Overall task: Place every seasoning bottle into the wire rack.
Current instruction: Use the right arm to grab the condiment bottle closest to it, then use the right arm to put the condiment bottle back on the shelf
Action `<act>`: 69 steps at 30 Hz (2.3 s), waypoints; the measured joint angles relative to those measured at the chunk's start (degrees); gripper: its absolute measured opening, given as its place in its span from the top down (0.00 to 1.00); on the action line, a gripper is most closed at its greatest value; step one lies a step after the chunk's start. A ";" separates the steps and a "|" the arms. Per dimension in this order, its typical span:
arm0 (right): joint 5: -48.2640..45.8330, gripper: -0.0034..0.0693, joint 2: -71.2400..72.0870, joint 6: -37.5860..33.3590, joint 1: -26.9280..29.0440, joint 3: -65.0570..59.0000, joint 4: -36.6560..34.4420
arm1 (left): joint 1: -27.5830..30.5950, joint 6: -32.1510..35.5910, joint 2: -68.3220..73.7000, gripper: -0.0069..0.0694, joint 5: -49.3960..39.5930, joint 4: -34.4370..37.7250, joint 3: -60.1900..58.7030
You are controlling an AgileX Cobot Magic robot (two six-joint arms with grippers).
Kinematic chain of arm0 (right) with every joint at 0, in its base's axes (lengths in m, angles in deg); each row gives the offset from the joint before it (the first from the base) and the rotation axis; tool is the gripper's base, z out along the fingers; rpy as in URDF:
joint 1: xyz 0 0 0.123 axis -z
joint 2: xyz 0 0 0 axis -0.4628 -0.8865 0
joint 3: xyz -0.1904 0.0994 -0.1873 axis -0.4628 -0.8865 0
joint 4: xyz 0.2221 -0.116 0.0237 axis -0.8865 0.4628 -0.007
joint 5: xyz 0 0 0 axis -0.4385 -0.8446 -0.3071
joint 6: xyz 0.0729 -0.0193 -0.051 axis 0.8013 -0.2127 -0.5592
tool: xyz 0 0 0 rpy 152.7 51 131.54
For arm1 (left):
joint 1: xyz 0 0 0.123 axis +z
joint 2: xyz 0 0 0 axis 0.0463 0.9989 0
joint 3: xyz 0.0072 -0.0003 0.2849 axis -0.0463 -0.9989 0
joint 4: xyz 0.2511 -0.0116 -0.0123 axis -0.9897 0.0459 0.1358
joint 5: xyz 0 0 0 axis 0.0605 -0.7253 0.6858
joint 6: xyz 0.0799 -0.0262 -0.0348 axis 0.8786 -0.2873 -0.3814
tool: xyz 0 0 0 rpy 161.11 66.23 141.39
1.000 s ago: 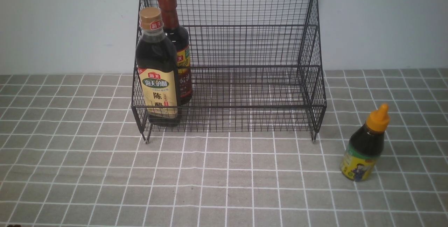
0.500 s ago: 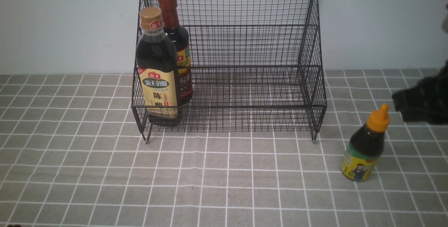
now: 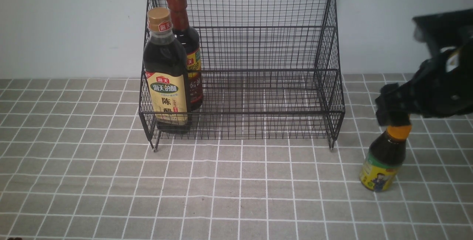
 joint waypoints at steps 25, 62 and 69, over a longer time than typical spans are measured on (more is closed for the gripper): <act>-17.19 0.54 -0.54 -5.21 0.00 20.58 -0.77 | 0.00 0.00 0.00 0.92 0.00 0.00 0.00; -7.20 0.54 -21.75 -17.00 -2.29 34.13 -12.28 | 0.00 0.00 0.00 0.92 0.00 0.00 0.00; -6.76 0.47 -23.36 -16.14 -5.65 34.13 -9.06 | 0.00 0.00 0.00 0.92 0.00 0.00 0.00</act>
